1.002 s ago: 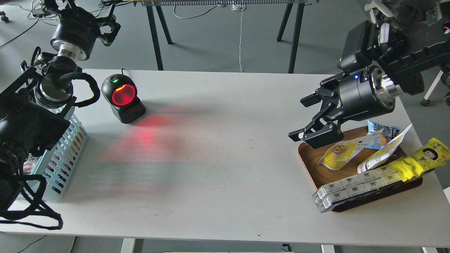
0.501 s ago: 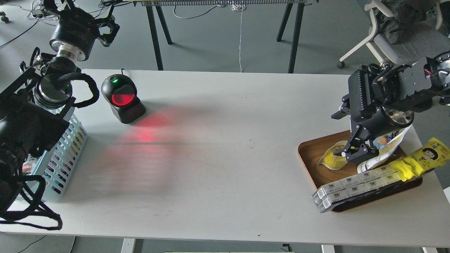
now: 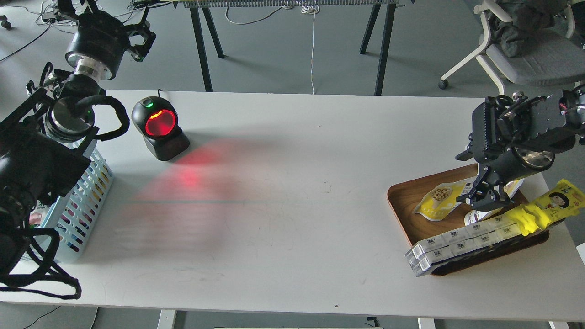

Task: Scan snack and place in basket
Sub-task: 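Lower the right gripper onto the yellow snack packet in the tray and grasp, then lift the yellow packet and carry it toward the barcode scanner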

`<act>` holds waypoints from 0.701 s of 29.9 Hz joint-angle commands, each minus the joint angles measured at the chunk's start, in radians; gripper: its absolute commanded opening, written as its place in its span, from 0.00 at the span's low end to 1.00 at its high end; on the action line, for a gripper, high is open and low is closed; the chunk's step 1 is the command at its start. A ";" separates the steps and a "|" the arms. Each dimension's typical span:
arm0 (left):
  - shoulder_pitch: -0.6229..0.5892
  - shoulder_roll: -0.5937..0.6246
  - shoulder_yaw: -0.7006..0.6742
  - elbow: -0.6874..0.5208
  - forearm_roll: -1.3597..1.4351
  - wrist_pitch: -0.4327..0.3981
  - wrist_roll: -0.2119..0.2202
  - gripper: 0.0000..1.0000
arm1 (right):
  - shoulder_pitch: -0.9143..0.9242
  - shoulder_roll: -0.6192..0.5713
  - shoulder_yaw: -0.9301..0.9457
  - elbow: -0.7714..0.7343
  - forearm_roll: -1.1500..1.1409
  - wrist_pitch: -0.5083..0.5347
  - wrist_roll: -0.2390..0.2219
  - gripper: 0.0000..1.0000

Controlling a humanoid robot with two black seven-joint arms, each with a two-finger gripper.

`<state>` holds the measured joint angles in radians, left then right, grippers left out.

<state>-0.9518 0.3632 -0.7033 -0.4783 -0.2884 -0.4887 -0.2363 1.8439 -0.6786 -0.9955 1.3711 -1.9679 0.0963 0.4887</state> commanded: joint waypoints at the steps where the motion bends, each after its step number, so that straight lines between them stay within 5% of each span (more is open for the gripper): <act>1: 0.001 0.003 0.001 0.000 0.000 0.000 0.000 1.00 | -0.008 0.002 0.003 -0.023 -0.013 -0.004 0.000 0.54; 12: 0.004 0.022 -0.005 -0.002 -0.002 0.000 0.000 1.00 | 0.001 0.016 0.002 -0.020 -0.019 -0.036 0.000 0.03; 21: 0.005 0.023 -0.004 0.000 -0.003 0.000 0.000 1.00 | -0.005 0.033 0.002 -0.027 -0.017 -0.038 0.000 0.00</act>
<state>-0.9466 0.3856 -0.7087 -0.4803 -0.2913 -0.4887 -0.2376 1.8447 -0.6491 -0.9932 1.3468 -1.9862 0.0582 0.4887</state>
